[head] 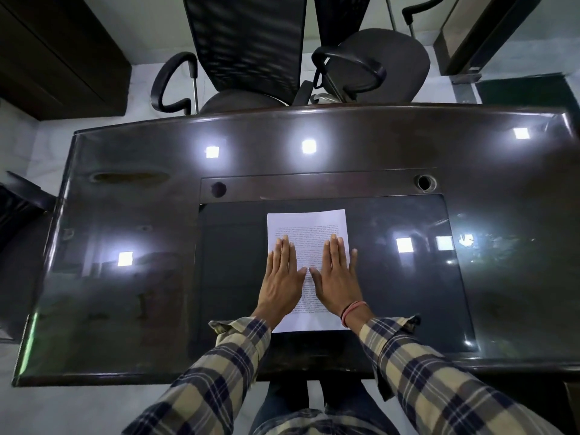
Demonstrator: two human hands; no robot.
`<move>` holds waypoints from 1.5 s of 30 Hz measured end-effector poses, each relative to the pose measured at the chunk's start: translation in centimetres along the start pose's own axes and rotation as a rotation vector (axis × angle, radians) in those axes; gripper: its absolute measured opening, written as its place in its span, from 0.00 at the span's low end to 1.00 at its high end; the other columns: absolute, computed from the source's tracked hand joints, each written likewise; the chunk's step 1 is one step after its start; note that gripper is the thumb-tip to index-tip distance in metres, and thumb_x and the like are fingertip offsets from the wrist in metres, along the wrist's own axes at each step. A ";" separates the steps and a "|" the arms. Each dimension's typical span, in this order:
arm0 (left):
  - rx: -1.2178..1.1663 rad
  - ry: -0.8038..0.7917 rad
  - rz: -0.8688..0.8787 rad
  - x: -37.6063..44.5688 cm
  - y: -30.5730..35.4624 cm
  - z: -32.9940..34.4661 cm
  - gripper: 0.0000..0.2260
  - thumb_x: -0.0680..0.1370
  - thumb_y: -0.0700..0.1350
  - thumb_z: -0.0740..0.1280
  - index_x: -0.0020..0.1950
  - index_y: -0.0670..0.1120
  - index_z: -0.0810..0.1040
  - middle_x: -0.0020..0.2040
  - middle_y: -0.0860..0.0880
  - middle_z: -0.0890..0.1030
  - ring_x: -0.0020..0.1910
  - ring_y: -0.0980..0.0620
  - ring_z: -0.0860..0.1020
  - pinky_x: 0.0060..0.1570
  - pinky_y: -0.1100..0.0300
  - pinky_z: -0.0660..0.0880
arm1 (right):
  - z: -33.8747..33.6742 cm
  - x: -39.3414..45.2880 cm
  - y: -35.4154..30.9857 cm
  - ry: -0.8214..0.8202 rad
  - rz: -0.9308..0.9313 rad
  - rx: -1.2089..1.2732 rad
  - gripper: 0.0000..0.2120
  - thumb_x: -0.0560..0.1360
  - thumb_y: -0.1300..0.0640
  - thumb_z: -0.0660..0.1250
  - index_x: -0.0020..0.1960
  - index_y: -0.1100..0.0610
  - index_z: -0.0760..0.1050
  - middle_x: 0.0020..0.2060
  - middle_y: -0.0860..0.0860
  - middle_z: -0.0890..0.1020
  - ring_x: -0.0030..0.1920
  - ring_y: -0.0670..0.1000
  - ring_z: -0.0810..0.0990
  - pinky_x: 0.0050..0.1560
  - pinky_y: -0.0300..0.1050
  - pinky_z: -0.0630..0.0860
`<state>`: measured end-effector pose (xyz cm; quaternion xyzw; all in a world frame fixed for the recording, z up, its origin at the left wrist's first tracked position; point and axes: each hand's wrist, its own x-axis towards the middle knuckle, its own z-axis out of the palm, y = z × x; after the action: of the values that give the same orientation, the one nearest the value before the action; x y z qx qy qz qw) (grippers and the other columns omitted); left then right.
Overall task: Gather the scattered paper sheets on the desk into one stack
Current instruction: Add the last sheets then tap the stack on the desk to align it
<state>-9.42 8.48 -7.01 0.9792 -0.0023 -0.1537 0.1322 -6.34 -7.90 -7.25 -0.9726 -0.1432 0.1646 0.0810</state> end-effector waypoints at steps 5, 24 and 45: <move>-0.044 0.030 -0.057 0.4 -0.3 1.8 0.36 0.86 0.62 0.49 0.83 0.41 0.37 0.83 0.43 0.34 0.82 0.44 0.35 0.81 0.44 0.38 | 1.5 0.6 1.1 -0.018 0.036 -0.005 0.37 0.84 0.37 0.39 0.83 0.63 0.45 0.83 0.60 0.46 0.83 0.60 0.44 0.79 0.69 0.47; -0.074 0.052 -0.063 0.8 -1.2 3.3 0.37 0.85 0.62 0.51 0.84 0.42 0.38 0.84 0.45 0.36 0.83 0.47 0.37 0.82 0.49 0.41 | 3.6 0.6 2.3 0.056 -0.005 0.091 0.37 0.84 0.39 0.47 0.83 0.63 0.43 0.83 0.58 0.42 0.83 0.57 0.42 0.81 0.62 0.49; 0.004 -0.060 0.031 0.4 -2.8 1.3 0.39 0.85 0.66 0.44 0.82 0.41 0.33 0.82 0.44 0.30 0.81 0.46 0.31 0.81 0.47 0.37 | 1.8 0.6 2.7 -0.046 -0.016 -0.017 0.41 0.83 0.33 0.43 0.83 0.61 0.41 0.83 0.58 0.41 0.82 0.58 0.39 0.81 0.63 0.42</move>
<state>-9.53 10.85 -9.09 0.9743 -0.0216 -0.1809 0.1326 -5.75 -10.07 -9.69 -0.9680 -0.1541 0.1848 0.0706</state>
